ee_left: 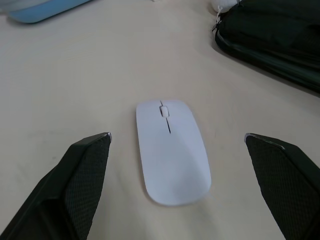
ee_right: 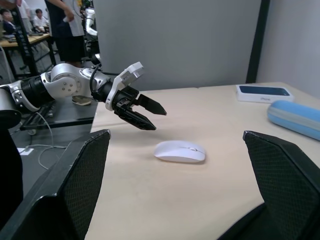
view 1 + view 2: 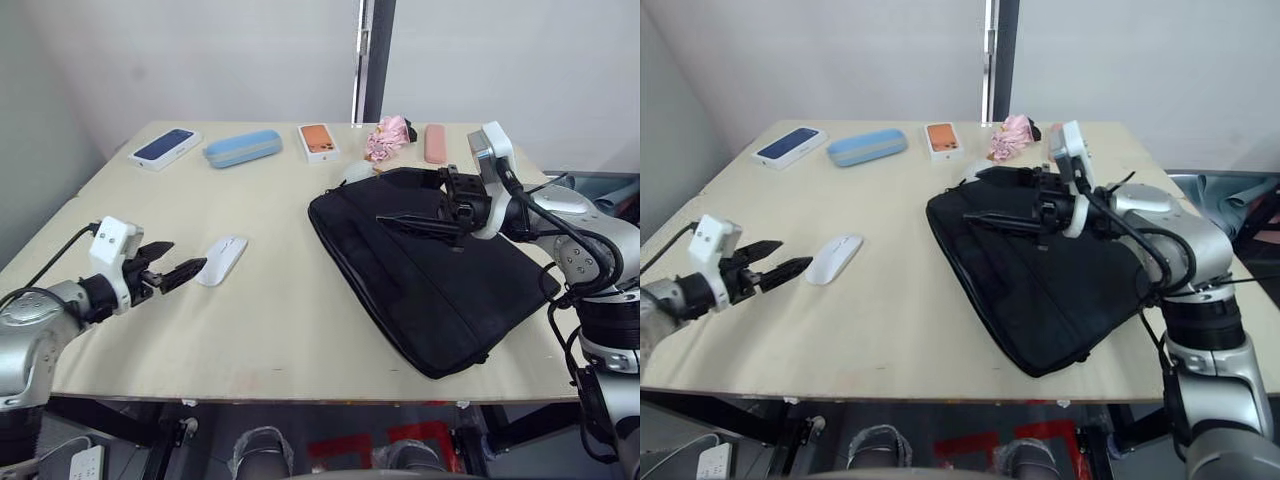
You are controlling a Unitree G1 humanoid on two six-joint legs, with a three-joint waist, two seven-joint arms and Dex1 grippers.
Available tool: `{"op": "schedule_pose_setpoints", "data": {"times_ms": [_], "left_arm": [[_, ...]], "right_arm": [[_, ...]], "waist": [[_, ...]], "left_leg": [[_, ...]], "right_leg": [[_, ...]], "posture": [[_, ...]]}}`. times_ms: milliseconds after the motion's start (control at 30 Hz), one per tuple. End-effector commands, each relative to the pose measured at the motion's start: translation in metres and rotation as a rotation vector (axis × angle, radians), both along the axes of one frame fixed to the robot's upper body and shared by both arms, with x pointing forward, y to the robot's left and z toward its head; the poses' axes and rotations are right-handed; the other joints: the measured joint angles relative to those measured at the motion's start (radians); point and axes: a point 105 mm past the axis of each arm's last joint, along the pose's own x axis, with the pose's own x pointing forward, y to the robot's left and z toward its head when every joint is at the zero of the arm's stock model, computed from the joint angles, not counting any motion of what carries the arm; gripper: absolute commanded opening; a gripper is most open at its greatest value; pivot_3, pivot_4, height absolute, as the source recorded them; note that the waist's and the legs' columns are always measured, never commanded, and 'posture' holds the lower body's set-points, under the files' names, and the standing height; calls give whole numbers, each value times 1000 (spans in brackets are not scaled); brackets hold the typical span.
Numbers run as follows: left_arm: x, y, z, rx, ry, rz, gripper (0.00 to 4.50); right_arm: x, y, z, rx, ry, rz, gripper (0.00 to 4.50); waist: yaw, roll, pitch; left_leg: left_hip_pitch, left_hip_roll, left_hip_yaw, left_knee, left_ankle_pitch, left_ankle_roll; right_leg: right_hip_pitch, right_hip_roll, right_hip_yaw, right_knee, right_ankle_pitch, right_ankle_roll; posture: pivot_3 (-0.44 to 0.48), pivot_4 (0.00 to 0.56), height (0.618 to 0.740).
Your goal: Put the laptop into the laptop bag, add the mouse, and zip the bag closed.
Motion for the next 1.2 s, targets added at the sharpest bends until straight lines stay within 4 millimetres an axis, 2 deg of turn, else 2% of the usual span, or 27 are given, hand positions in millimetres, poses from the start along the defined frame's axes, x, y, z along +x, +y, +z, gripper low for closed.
{"op": "schedule_pose_setpoints", "data": {"times_ms": [33, 367, 667, 833, 1000, 1200], "left_arm": [[13, -3, -1, 52, -35, 15, 4500], [27, -15, -28, 28, -2, 45, 4500], [37, -19, -39, 10, -5, 79, 4500], [38, -20, -52, 29, 28, 80, 4500], [38, -22, -54, 19, 29, 68, 4500], [35, -16, -58, 33, 36, 80, 2822]], "right_arm": [[-6, 1, 7, -22, -68, -1, 4452], [-9, -4, 5, -36, -57, -26, 4452], [-8, -8, 3, -43, -46, -55, 4452], [-7, -8, 2, -42, -54, -57, 4452], [-7, -8, 2, -44, -54, -56, 4452], [-8, -7, 0, -49, -51, -48, 4500]], "waist": [[0, 0, 0], [0, 0, 0], [3, 0, 0], [2, 0, 0], [2, 0, 0], [2, 0, 0]], "left_leg": [[0, 0, 0, 0, 0, 0], [0, 0, 0, 0, 0, 0], [0, 0, 0, 0, 0, 0], [0, 0, 0, 0, 0, 0], [0, 0, 0, 0, 0, 0], [0, 0, 0, 0, 0, 0]], "right_leg": [[0, 0, 0, 0, 0, 0], [0, 0, 0, 0, 0, 0], [0, 0, 0, 0, 0, 0], [0, 0, 0, 0, 0, 0], [0, 0, 0, 0, 0, 0], [0, 0, 0, 0, 0, 0]], "posture": [[0, 150, 740], [0, 150, 740], [0, 150, 740], [0, 150, 740], [0, 150, 740], [0, 150, 740]]}}
